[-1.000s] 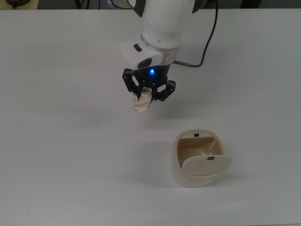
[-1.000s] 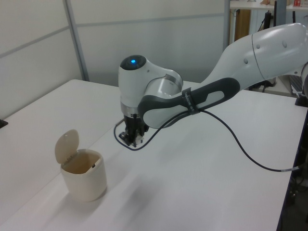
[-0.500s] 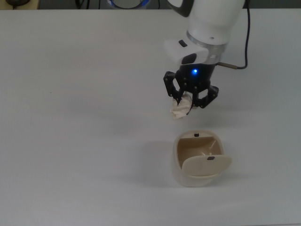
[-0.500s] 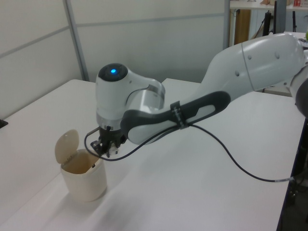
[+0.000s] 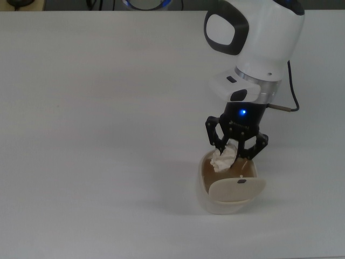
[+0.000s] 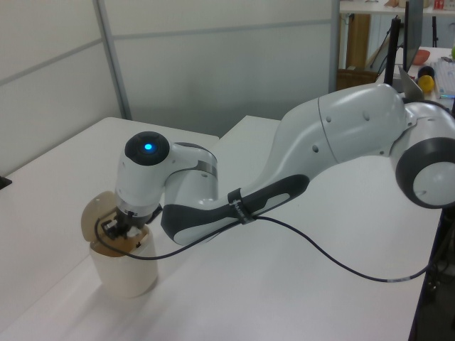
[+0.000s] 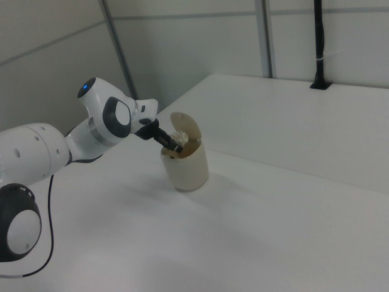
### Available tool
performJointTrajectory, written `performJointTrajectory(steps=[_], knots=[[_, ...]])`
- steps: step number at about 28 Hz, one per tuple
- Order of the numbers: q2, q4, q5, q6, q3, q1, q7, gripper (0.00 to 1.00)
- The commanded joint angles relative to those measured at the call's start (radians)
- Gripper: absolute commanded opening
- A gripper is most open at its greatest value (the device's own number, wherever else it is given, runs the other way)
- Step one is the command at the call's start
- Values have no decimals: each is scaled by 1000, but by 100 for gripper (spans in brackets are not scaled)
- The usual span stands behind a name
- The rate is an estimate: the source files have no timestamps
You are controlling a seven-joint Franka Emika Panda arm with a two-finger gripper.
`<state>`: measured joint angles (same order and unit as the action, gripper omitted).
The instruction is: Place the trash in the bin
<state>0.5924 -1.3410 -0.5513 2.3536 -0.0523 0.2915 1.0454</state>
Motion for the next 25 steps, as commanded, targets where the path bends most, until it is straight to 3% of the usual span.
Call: performJointTrajectory(steps=[1,2,17,22,23,24,25], knots=[[59,103,-59,13,17,12,33,71],[61,103,-68,13,17,15,33,100],[46,94,-76,-25,9,23,36,100],[-42,53,3,-97,2,17,-5,100],[-61,34,40,-118,2,15,-37,100],[-103,7,142,-170,3,9,-145,100],[-121,-3,206,-204,5,8,-212,100]])
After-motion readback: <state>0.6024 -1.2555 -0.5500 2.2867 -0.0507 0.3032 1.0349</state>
